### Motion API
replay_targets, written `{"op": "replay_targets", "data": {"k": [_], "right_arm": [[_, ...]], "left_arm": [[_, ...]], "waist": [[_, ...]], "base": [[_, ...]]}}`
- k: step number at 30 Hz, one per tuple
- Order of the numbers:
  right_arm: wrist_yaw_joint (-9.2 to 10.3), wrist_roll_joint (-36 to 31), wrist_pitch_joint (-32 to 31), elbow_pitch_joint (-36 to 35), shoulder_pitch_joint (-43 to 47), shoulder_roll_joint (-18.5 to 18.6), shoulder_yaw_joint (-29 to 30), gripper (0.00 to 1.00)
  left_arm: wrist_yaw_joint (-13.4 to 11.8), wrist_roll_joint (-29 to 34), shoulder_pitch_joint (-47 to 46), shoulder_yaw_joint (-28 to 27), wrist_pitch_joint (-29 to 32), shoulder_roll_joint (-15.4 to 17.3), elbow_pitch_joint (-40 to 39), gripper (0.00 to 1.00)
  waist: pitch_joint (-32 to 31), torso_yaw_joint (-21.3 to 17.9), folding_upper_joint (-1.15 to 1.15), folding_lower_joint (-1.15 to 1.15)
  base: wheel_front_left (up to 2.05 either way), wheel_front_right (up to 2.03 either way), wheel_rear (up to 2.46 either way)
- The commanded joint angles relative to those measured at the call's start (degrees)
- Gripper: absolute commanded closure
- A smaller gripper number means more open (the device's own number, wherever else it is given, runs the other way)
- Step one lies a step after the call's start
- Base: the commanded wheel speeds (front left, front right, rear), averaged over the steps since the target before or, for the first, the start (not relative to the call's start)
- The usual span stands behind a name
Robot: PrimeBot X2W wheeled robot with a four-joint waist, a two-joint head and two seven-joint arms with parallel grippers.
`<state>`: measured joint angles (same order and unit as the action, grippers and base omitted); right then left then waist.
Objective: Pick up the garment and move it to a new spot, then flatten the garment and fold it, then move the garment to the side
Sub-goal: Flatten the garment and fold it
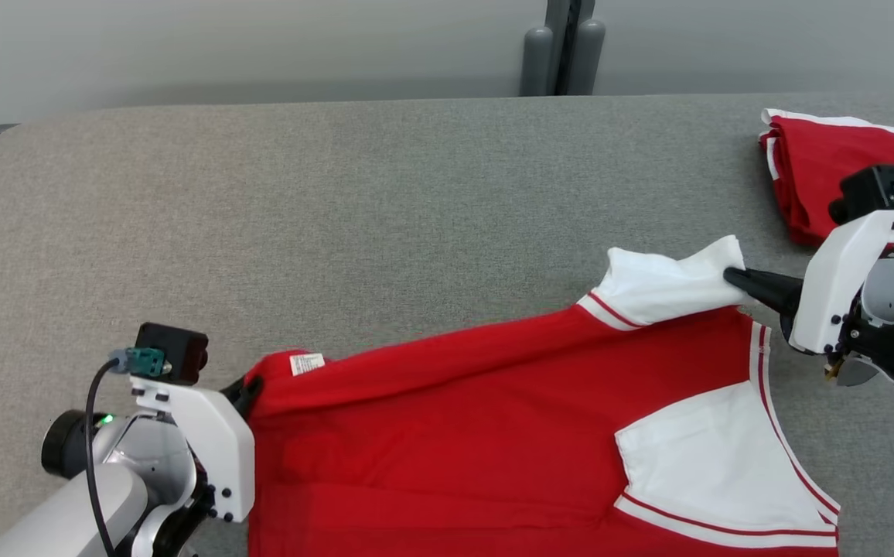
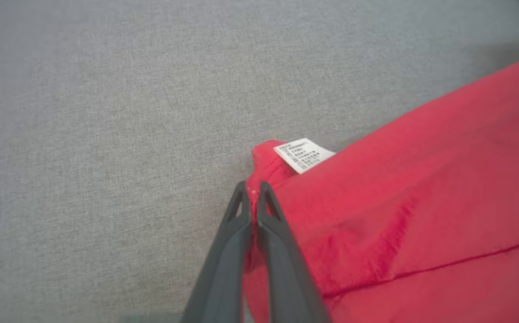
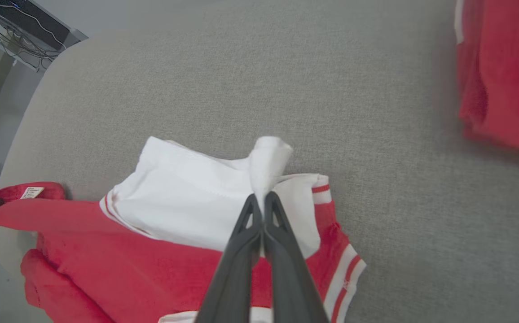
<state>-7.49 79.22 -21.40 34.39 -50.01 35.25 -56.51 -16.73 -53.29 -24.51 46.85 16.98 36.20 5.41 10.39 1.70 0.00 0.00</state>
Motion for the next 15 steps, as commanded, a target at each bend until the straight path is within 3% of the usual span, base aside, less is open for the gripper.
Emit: {"op": "replay_targets", "data": {"k": [1,15], "right_arm": [[-0.02,0.5,-0.4,-0.2,0.7,0.6,-0.3,1.00],[-0.02,3.6,-5.5,-5.8,5.2,4.7,-2.9,1.00]], "left_arm": [[-0.5,-0.4,0.9,0.0,0.5,0.9,-0.6,1.00],[-4.8,-3.5,5.9,0.6,7.2,5.7,-9.6,1.00]], "waist": [[-0.5,-0.6,0.00,0.00],[-2.4,-2.6,0.00,0.00]], "base": [[0.00,0.00,0.00],[0.00,0.00,0.00]]}}
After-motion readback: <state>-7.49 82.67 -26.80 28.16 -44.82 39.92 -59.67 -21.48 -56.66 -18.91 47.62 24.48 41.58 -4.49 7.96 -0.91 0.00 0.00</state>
